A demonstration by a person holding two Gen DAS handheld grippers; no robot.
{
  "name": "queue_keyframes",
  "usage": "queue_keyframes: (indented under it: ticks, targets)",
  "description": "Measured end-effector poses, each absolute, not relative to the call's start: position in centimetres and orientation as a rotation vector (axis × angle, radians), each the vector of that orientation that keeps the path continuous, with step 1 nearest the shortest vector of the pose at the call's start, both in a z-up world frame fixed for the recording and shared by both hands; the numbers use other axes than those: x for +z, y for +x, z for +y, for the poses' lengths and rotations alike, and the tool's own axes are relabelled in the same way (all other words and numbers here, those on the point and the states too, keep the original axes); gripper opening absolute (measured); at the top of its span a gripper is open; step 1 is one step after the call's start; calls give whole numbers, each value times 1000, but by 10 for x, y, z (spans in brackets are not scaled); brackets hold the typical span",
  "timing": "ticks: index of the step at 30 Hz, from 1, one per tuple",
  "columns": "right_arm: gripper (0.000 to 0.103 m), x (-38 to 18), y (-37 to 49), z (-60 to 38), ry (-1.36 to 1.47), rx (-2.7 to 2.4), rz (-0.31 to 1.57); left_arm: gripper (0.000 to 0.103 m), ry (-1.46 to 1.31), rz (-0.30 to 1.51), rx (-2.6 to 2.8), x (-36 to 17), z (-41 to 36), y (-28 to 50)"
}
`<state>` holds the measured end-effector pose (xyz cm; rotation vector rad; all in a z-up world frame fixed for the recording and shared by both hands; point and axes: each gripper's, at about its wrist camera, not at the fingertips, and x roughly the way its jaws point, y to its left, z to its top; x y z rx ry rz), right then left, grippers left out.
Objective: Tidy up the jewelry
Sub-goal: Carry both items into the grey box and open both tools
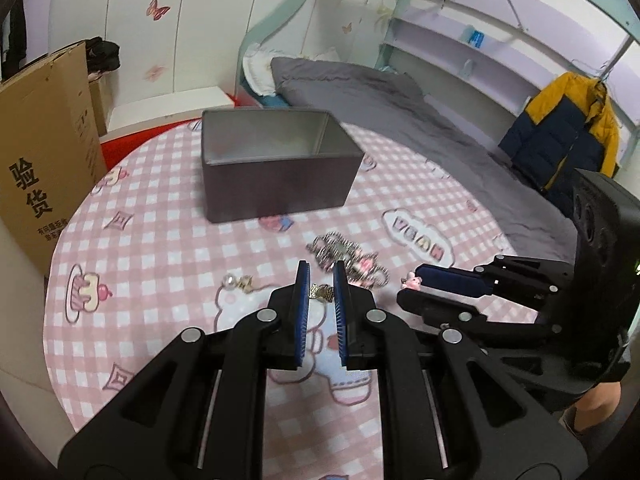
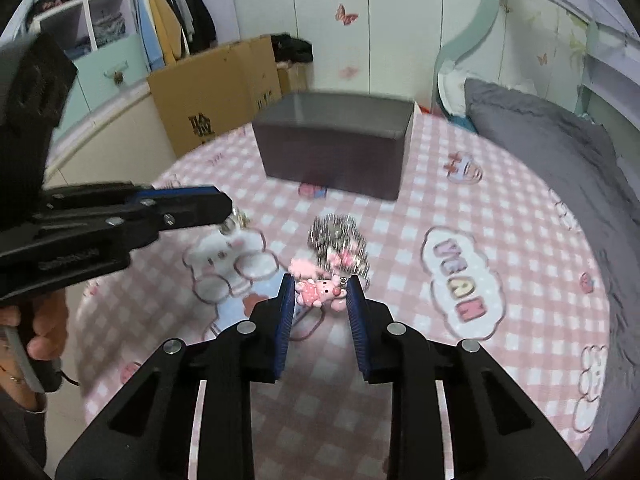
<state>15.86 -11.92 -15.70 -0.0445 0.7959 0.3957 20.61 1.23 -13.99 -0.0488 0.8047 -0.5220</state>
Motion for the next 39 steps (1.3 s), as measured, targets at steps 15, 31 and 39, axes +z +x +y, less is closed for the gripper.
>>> queue_keyframes:
  ticks: [15,31,39]
  targets:
    - [24,-89,221,-128,32,450,660,12,-132,743,-569,-85,13,280]
    - [24,-122,295,-117,51,491,776,12,-189,925,-532,-142,4,349]
    - [24,-134,298,-114,44,501,804,13,-194,942,-523,-149,5,353]
